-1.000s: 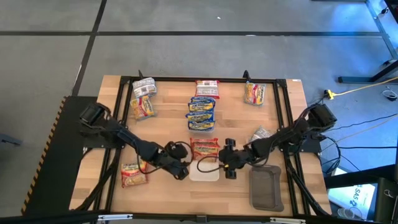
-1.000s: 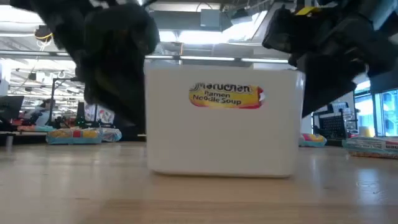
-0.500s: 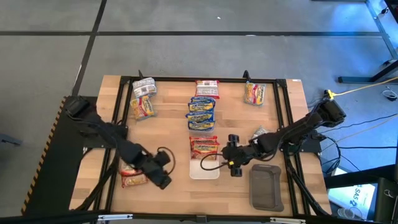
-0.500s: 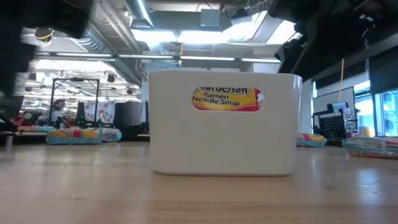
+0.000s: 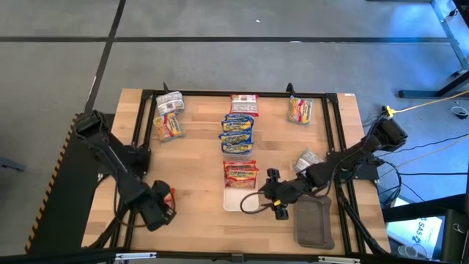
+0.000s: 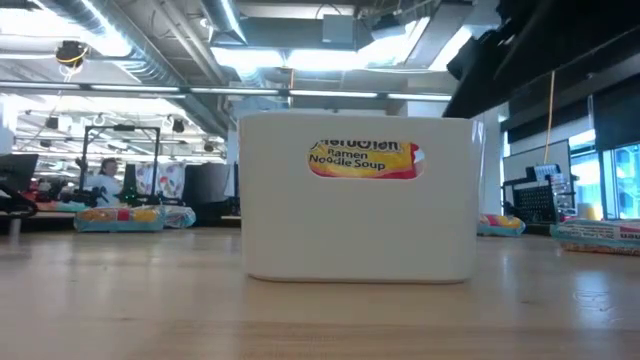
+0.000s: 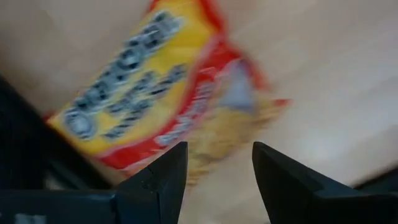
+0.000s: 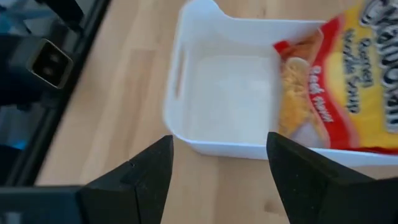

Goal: Sort Maruchan noodles
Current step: Put the red noodle pack into the white bin

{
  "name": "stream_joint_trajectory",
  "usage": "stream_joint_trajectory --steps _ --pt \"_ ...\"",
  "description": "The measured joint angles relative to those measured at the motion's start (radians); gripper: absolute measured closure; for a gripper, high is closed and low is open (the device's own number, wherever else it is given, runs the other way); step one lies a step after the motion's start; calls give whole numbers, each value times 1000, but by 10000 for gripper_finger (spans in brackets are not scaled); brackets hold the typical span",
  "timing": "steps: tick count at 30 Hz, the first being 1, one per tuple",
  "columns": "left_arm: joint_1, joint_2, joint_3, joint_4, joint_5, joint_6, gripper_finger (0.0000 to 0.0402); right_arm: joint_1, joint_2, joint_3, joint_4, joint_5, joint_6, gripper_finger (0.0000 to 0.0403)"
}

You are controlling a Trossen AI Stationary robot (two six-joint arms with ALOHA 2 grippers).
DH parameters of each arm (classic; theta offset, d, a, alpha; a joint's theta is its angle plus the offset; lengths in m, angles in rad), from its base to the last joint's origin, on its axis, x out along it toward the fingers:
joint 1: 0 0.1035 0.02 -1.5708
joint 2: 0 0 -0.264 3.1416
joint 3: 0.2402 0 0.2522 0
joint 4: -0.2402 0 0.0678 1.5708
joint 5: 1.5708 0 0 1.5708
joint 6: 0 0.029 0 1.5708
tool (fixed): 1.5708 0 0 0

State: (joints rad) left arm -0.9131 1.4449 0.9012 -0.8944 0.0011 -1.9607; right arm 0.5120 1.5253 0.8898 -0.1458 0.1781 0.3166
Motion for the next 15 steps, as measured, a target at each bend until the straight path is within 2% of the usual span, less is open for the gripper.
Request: stream_joint_trajectory --steps 3,7,15 --pt "-17 26 -15 18 -19 23 227 32 2 0 30 31 41 169" --pt "-18 73 -16 95 -64 159 227 76 29 0 91 57 56 169" --pt "-14 164 -10 212 -82 332 227 96 105 -1 243 12 92 169"
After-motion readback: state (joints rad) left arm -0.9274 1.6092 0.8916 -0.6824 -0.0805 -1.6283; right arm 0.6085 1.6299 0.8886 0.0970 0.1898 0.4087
